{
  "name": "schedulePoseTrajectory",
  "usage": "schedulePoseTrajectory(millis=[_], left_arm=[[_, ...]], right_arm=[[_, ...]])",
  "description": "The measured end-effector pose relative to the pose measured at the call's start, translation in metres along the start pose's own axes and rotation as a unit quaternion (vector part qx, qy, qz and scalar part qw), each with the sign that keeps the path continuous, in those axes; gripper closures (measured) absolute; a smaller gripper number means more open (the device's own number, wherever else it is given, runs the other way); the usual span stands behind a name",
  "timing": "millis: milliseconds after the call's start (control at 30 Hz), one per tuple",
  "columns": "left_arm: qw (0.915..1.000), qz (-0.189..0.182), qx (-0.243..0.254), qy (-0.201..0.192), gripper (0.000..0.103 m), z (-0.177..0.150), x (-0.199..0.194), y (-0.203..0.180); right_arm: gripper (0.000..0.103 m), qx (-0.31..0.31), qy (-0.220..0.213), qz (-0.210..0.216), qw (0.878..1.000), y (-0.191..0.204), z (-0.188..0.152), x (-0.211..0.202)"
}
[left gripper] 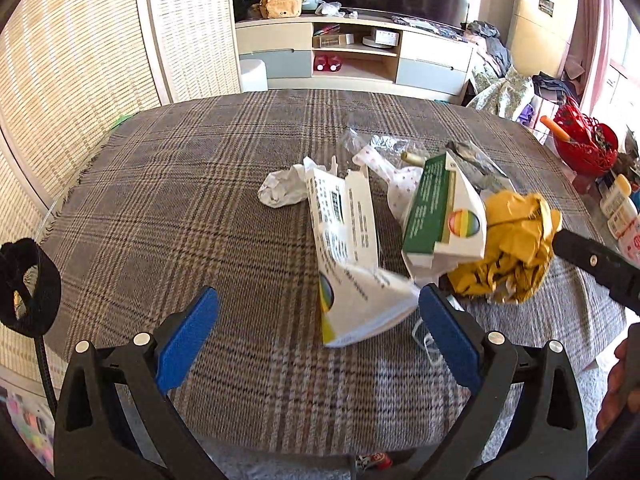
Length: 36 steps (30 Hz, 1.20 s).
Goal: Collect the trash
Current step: 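Grasp the white leaflet with the left tool while the right tool grasps the yellow envelope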
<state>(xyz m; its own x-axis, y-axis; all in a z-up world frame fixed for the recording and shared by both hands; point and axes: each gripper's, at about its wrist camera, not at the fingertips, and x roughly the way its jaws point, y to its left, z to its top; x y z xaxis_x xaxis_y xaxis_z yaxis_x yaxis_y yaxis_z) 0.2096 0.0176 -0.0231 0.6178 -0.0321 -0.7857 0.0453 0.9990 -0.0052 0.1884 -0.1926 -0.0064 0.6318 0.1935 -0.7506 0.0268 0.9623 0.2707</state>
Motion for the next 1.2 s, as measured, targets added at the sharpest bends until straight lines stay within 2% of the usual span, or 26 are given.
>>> schedulePoseTrajectory(millis=[300,633,700,767,800,833,900,967,1100,1200], left_arm=[[0.9993,-0.008,-0.031,0.02,0.008,0.02,0.03,0.01],[0.9986,-0.01,-0.023,0.046,0.009,0.022,0.063,0.004],[0.9985,-0.012,-0.022,0.05,0.013,0.021,0.067,0.002],[0.9981,-0.015,-0.02,0.056,0.021,0.02,0.072,0.001],[0.9979,-0.016,-0.022,0.059,0.029,0.02,0.074,0.002],[0.9977,-0.018,-0.022,0.061,0.034,0.019,0.075,0.001],[0.9975,-0.027,-0.022,0.061,0.042,0.017,0.074,0.0],[0.9975,-0.034,-0.014,0.061,0.055,0.016,0.072,-0.004],[0.998,-0.027,-0.001,0.057,0.056,0.013,0.07,-0.009],[0.9976,-0.034,-0.009,0.06,0.057,0.011,0.066,-0.006]], right_arm=[[0.009,0.001,0.0,0.014,1.0,-0.004,0.009,0.012],[0.009,0.001,0.019,0.035,0.999,-0.005,0.012,0.028],[0.009,-0.002,0.02,0.042,0.999,-0.001,0.012,0.03],[0.01,-0.013,0.019,0.042,0.999,0.004,0.011,0.032],[0.014,-0.019,0.02,0.041,0.999,0.006,0.01,0.032],[0.023,-0.025,0.023,0.04,0.999,0.008,0.01,0.034],[0.034,-0.031,0.025,0.038,0.998,0.01,0.008,0.036],[0.038,-0.04,0.026,0.039,0.998,0.012,0.008,0.034],[0.044,-0.049,0.02,0.039,0.998,0.015,0.004,0.028],[0.045,-0.05,0.015,0.043,0.998,0.017,0.004,0.022]])
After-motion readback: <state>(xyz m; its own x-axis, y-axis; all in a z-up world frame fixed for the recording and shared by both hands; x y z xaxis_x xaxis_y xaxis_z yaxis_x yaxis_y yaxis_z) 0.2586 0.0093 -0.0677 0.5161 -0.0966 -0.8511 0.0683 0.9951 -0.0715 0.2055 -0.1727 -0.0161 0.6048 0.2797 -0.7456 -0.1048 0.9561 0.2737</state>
